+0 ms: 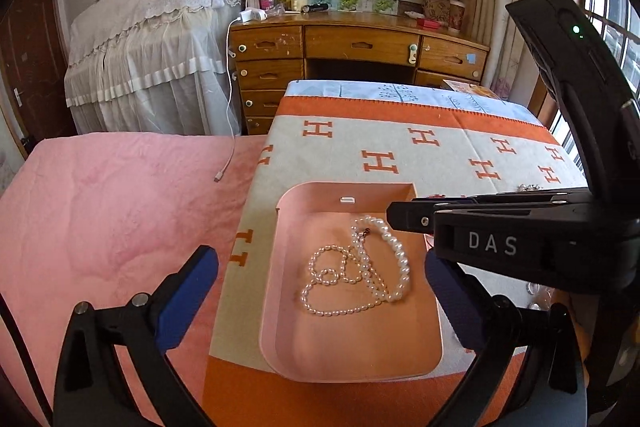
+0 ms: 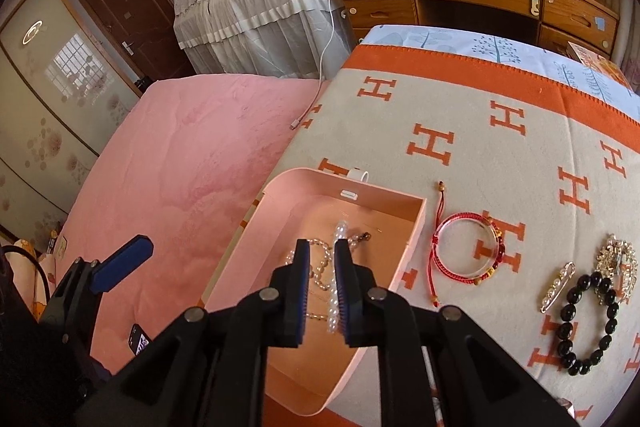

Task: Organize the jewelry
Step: 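Open both tools and withdraw them from the pink box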

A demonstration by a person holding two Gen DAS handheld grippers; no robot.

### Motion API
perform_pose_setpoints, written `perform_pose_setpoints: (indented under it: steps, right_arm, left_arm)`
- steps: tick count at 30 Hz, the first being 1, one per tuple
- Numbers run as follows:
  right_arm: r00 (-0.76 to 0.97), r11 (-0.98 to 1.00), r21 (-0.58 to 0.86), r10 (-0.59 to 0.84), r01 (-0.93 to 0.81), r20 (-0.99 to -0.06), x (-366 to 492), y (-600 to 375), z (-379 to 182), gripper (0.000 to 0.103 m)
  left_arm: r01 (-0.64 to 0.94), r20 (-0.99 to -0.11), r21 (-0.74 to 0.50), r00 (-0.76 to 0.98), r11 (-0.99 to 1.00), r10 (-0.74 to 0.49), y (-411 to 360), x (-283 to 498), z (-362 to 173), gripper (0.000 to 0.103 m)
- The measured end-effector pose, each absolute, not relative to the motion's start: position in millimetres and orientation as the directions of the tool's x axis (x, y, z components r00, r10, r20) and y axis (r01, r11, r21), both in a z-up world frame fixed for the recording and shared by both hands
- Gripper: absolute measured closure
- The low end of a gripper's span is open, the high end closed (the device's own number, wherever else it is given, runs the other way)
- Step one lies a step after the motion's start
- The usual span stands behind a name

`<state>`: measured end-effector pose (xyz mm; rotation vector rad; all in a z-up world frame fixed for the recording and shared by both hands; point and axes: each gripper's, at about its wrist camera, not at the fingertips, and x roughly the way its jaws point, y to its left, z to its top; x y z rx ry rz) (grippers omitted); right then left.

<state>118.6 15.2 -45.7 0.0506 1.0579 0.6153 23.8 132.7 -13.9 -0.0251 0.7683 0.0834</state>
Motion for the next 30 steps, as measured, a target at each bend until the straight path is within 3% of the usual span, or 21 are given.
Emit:
perform_pose_setpoints:
  steps: [10, 16, 19, 30]
  right_arm:
    - [0.384, 0.839, 0.373, 0.521, -0.397, -0.763, 99.1, -23.4, -42.3, 0.086]
    - [0.418, 0.853, 0.338, 0.497, -0.399, -0.761, 81.2, -36.9, -44.2, 0.086]
    - [0.450, 0.865, 0.318, 0.479, -0.388, -0.754, 73.4, -47.2, -45.9, 0.076]
    - [0.545, 0.902, 0.263, 0.419, -0.343, -0.726, 59.1, -86.2, -38.5, 0.076]
  left_arm:
    - [-0.054, -0.704, 0.012, 0.709, 0.998, 0.047, 115.3, 22.1, -14.3, 0.001]
    - [-0.041, -0.719, -0.005, 0.694, 0.999, 0.025, 108.4, 22.4, -16.5, 0.001]
    - [-0.018, -0.723, 0.004, 0.691, 1.000, 0.015, 98.6, 22.2, -20.0, 0.001]
    - [0.062, -0.718, 0.001, 0.695, 0.998, -0.043, 65.8, 17.6, -20.1, 0.001]
